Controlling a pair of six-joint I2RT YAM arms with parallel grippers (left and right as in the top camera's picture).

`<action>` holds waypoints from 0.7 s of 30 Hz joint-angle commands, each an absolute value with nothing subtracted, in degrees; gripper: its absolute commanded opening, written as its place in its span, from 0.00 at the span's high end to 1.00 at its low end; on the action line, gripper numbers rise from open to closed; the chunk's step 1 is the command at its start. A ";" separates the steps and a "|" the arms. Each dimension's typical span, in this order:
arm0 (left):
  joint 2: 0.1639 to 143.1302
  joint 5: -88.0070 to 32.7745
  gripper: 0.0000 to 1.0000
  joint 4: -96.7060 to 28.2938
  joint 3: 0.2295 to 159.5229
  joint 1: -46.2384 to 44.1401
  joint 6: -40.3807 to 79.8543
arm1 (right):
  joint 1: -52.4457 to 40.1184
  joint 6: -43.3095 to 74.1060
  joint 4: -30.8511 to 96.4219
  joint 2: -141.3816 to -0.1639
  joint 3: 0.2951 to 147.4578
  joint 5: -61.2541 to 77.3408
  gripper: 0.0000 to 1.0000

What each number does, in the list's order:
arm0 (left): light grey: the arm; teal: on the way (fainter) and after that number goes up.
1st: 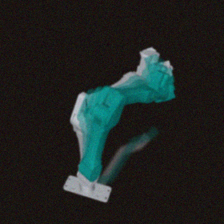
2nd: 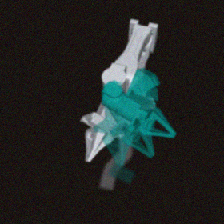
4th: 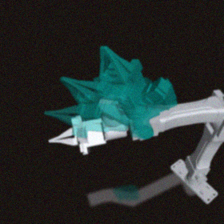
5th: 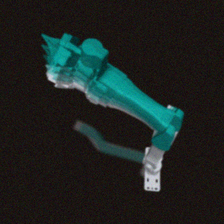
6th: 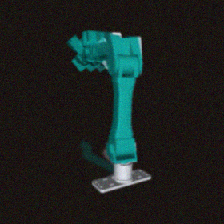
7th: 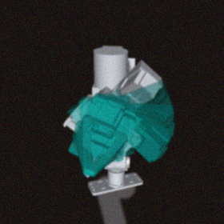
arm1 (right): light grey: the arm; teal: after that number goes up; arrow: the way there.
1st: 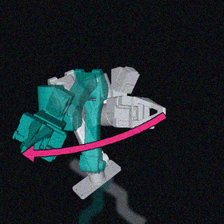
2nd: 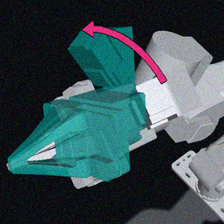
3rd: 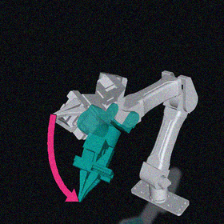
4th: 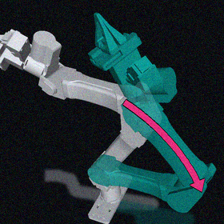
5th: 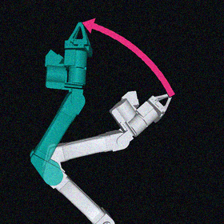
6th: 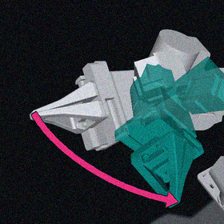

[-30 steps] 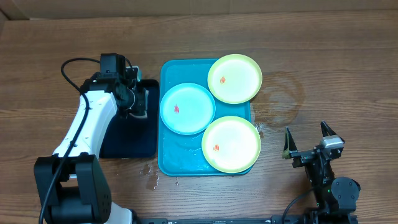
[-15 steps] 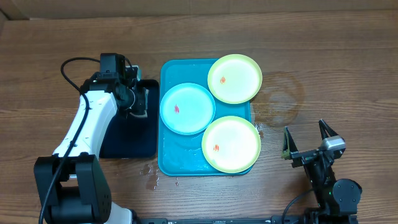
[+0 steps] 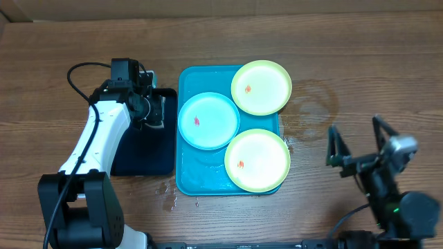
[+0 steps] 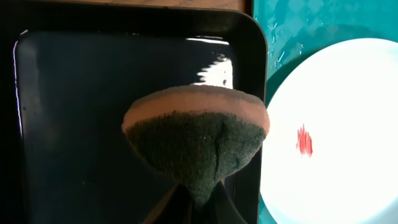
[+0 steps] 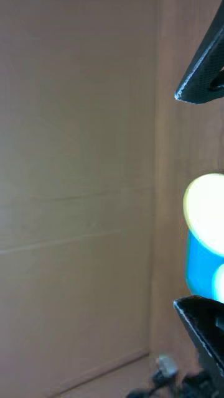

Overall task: Clean dirty plates on tray and stack at the side
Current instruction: 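Reach the right gripper toward the yellow plate on the teal tray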

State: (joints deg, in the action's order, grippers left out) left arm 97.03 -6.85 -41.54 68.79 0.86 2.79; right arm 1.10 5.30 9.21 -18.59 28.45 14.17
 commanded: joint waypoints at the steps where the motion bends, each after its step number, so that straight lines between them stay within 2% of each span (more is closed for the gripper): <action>1: 96.66 -7.49 0.96 -41.23 68.60 1.04 2.79 | 1.26 5.85 20.10 -31.20 45.45 21.23 0.00; 8: 96.66 -7.44 0.96 -40.21 68.60 1.04 3.42 | 1.26 5.85 53.60 -56.31 77.45 25.87 0.00; 11: 96.73 -7.46 0.96 -40.66 68.60 1.04 3.44 | 1.26 7.16 60.05 -65.08 86.59 33.39 0.00; 15: 97.49 -7.46 0.96 -40.62 68.18 1.04 3.44 | 1.26 8.27 61.12 -72.40 90.45 44.23 0.00; 16: 97.69 -7.46 0.96 -40.53 67.90 1.04 3.44 | 1.23 9.56 61.04 -73.63 90.45 44.49 0.03; 18: 98.30 -7.46 0.95 -40.38 66.87 1.04 3.44 | 0.80 12.27 62.72 -76.23 90.39 42.87 0.24; 21: 99.18 -7.38 0.95 -39.62 65.10 1.04 3.44 | -2.15 12.47 67.18 -80.16 90.06 37.06 0.31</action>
